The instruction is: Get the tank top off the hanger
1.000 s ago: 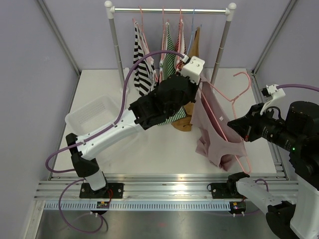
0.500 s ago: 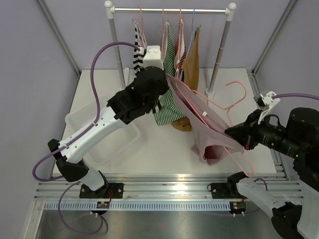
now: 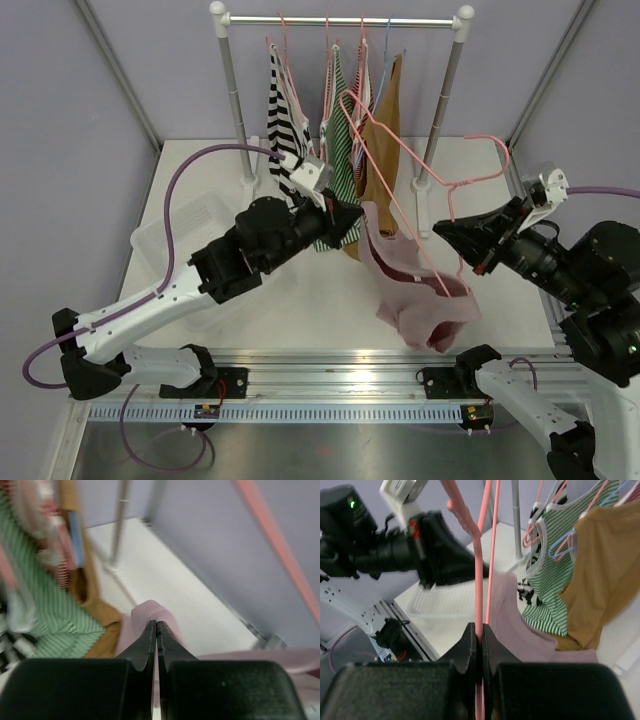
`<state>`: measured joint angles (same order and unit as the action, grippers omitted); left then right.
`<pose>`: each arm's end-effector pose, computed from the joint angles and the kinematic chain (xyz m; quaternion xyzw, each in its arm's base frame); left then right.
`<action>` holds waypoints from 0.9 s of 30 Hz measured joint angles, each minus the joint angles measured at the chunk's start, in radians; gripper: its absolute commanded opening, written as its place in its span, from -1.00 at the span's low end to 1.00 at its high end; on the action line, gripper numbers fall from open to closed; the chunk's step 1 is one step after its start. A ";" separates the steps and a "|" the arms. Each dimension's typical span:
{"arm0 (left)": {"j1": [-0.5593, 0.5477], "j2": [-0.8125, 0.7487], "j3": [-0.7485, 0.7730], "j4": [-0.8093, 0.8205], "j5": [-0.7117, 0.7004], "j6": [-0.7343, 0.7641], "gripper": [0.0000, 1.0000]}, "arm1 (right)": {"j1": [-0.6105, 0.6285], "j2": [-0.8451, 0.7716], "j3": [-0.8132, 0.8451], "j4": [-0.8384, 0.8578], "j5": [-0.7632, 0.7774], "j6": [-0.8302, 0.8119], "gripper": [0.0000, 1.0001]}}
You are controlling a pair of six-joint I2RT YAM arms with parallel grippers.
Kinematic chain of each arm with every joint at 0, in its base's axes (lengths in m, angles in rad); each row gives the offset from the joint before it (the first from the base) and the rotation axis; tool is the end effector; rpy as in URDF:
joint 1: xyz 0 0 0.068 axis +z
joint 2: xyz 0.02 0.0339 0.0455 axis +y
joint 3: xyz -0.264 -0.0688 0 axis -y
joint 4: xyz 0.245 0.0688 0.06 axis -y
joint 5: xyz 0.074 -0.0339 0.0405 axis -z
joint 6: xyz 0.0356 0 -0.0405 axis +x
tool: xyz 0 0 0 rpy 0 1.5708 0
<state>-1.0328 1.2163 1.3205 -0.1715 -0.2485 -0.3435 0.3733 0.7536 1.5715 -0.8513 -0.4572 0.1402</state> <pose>0.1479 -0.2309 0.4389 0.1653 0.7108 -0.3605 0.5809 0.0474 0.0355 0.5104 -0.2379 0.6770 0.3295 0.6136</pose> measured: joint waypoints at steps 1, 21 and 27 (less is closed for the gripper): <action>-0.019 -0.015 -0.027 0.030 0.042 0.010 -1.00 | 0.001 0.000 -0.036 0.064 -0.005 0.014 -1.00; -0.137 0.079 -0.218 -0.034 -0.178 -0.050 -0.98 | 0.002 0.033 -0.137 0.211 0.611 0.148 -1.00; -0.137 0.082 -0.220 -0.138 -0.254 -0.112 0.98 | 0.002 0.289 0.082 0.050 0.652 0.109 -1.00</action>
<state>-1.1694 1.2984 1.1007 -0.3096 -0.5030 -0.4557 0.3752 1.0424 1.6531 -0.8017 0.1944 0.2497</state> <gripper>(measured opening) 0.738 0.034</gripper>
